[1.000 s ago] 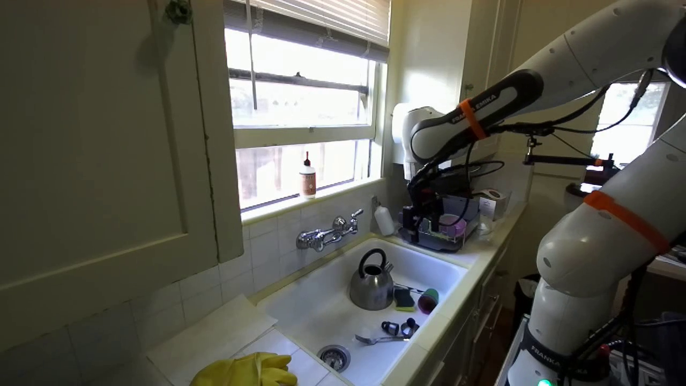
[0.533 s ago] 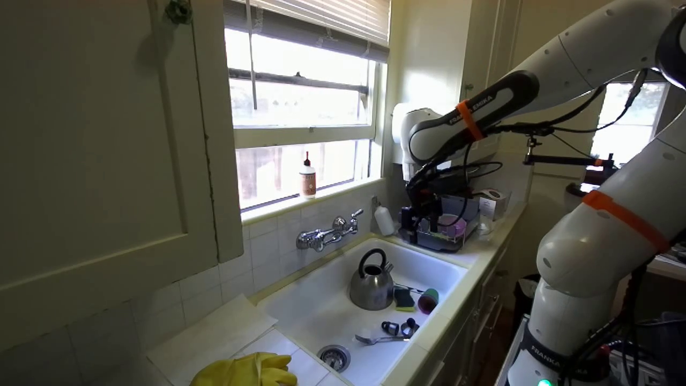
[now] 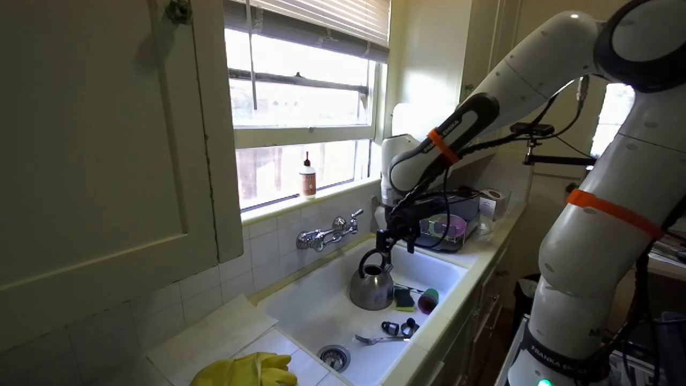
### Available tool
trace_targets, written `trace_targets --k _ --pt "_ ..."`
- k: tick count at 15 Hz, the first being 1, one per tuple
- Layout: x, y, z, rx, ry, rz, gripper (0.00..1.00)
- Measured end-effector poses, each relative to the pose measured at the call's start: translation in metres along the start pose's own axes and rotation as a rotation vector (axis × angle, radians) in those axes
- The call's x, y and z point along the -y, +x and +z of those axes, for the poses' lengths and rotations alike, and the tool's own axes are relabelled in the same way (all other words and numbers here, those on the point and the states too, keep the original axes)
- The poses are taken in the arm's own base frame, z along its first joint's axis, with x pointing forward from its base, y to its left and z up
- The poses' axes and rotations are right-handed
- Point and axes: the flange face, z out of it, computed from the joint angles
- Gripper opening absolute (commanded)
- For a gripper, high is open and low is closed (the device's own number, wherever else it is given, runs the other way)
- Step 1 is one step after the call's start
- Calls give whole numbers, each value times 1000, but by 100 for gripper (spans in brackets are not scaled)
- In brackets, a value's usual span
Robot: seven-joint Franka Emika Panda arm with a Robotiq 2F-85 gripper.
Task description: Remove the sink hole cover from the sink hole
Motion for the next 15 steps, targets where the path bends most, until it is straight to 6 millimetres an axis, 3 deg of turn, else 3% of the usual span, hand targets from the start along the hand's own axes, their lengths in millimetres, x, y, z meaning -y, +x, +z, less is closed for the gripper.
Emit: trace_targets --k 4,9,12,15 --pt "49 27 60 -112 69 -35 100" --pt "76 61 130 -141 197 13 100" --pt "93 85 159 -104 279 18 100" --pt "92 102 174 -95 311 26 100"
